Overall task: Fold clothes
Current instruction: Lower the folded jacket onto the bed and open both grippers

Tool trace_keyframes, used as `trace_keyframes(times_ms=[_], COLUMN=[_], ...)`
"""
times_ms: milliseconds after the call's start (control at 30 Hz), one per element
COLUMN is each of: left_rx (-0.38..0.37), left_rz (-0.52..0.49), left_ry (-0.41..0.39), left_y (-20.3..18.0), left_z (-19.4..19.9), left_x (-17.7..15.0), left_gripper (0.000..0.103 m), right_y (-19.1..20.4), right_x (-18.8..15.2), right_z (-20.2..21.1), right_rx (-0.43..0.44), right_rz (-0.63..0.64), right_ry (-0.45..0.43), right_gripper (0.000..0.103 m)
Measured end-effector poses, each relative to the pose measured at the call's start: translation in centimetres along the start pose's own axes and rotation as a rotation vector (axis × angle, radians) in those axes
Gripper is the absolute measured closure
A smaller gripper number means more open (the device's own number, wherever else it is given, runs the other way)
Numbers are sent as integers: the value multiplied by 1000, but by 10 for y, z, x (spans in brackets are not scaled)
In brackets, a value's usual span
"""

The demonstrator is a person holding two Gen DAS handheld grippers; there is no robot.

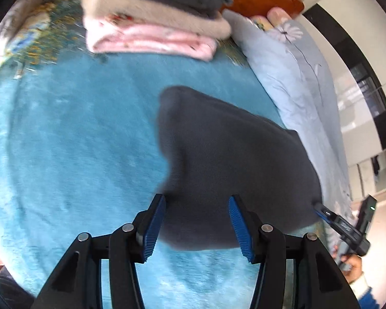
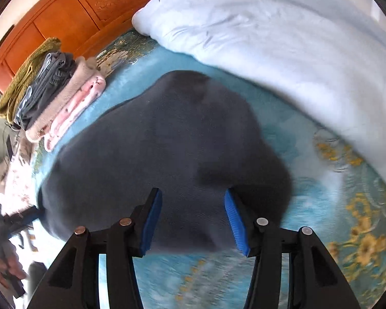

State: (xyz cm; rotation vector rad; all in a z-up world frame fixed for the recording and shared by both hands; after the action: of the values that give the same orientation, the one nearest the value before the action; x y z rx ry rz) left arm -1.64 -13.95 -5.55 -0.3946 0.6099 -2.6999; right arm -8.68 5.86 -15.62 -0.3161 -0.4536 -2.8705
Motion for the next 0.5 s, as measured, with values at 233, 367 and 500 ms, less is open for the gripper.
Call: trace_keyframes(times_ms=[233, 367, 500], left_rx=[119, 114, 92], left_rz=[62, 49, -9], left_ry=[13, 34, 87], left_y=[48, 61, 48], left_z=[-7, -25, -33], left_x=[-28, -17, -28], left_gripper=[39, 37, 37], right_y=[-31, -55, -58], right_x=[-27, -34, -33], right_z=[12, -3, -16], right_rx=[-136, -148, -156], right_rz=[55, -24, -58], right_ry=[-39, -15, -2], right_gripper=[26, 24, 15])
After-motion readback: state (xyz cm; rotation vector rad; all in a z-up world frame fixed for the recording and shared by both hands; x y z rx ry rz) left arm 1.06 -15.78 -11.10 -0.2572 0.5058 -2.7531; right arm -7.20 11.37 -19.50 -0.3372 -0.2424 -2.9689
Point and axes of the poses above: each gripper's, at about its wrist camera, not at the fingertips, and z roughly against the way its jaws point, y to its left, x to its top, the point moved 10 cm from there along -z, roughly the way its jaws point, and after that the axes turned 12 degrees about y, right-handed, at the moved point
